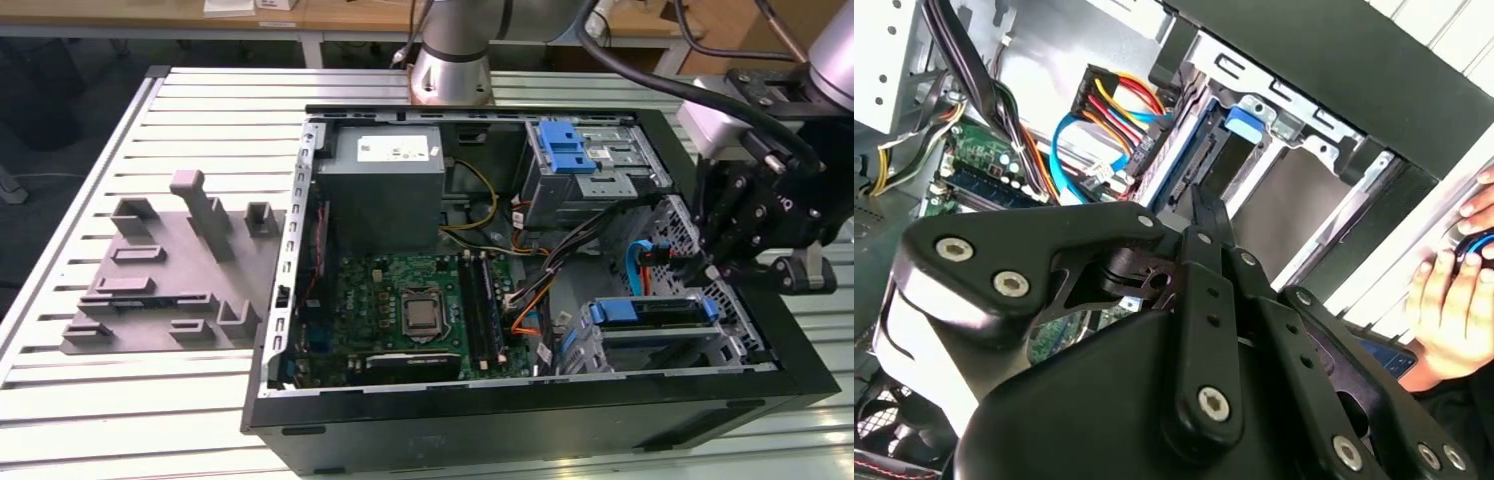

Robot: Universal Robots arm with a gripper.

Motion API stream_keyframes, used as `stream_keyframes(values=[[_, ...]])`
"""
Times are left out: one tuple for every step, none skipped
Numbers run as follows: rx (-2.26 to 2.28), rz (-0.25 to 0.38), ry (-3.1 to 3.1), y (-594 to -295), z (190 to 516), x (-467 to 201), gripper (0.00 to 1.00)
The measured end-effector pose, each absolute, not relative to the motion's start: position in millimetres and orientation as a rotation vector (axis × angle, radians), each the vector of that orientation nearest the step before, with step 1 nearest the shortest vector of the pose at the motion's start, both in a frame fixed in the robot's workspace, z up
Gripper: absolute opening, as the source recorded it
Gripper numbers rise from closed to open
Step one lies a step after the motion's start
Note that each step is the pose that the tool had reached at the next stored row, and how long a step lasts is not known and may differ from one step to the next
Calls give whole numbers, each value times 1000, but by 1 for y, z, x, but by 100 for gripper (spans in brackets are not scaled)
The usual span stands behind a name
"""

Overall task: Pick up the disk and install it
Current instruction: 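Insert the first disk wire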

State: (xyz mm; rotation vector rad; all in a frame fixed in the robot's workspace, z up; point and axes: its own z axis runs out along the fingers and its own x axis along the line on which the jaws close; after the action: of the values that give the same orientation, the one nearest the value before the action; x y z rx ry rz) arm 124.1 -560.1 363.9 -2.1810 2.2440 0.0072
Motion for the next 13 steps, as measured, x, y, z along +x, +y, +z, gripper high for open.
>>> stream_keyframes(values=[[-2179, 3, 2242, -559, 364, 124, 11], [-2177, -1, 2240, -559, 364, 124, 11], [-2175, -5, 2238, -558, 364, 124, 11], [-2174, -9, 2236, -556, 364, 124, 11], [-2172, -12, 2234, -555, 364, 124, 11], [-2170, -16, 2233, -553, 364, 124, 11], [-2169, -20, 2231, -551, 364, 124, 11], [-2167, -23, 2229, -550, 364, 124, 11], [-2166, -26, 2228, -548, 364, 124, 11], [-2165, -29, 2227, -546, 364, 124, 11], [-2164, -31, 2226, -543, 364, 124, 11], [-2165, -32, 2226, -540, 364, 124, 11], [-2165, -33, 2227, -538, 364, 124, 11]])
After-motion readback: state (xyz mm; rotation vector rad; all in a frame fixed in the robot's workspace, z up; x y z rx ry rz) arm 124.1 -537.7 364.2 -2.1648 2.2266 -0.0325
